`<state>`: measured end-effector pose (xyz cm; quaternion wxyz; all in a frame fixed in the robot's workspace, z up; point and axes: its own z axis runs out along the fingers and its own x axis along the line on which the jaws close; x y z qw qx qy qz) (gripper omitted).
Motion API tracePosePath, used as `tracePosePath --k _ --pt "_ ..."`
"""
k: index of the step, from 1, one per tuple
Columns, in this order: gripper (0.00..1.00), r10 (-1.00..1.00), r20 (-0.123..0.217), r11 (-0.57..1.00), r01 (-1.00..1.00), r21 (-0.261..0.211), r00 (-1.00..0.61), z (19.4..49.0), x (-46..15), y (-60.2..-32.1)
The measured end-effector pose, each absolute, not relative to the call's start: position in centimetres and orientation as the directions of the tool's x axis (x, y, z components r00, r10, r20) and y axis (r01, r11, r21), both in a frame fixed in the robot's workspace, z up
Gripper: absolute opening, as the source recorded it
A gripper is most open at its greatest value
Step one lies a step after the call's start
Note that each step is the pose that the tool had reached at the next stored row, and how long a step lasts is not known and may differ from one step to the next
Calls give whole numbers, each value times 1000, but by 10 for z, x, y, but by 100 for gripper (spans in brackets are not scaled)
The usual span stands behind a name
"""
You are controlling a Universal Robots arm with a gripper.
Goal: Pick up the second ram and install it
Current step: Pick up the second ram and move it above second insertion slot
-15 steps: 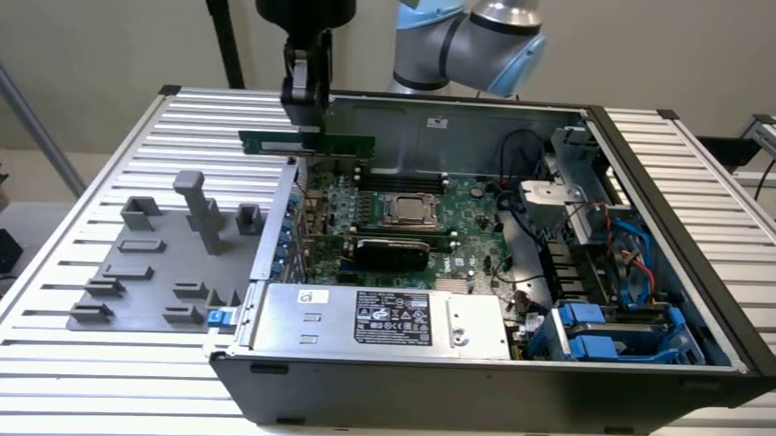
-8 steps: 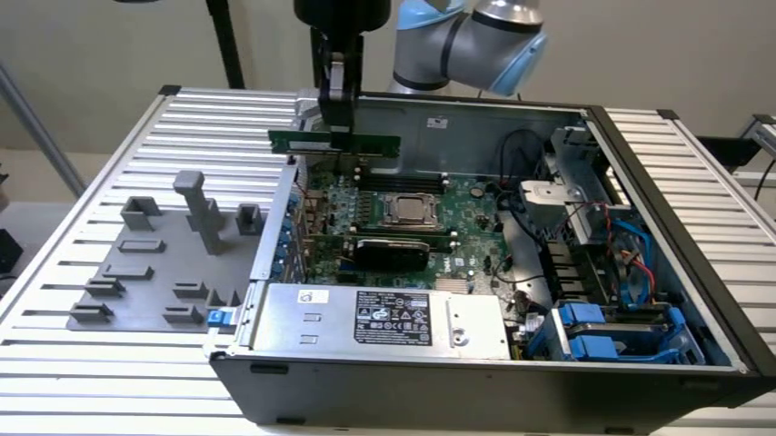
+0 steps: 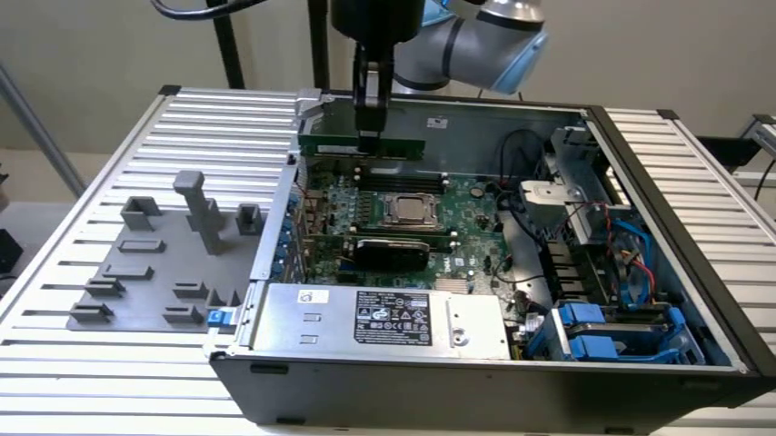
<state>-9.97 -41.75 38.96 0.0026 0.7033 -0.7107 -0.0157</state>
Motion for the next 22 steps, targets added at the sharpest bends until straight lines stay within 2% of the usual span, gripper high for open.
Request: tracePosePath --k 22 --pt "13 -1000 -18 10 -1000 26 -11 352 -49 -371"
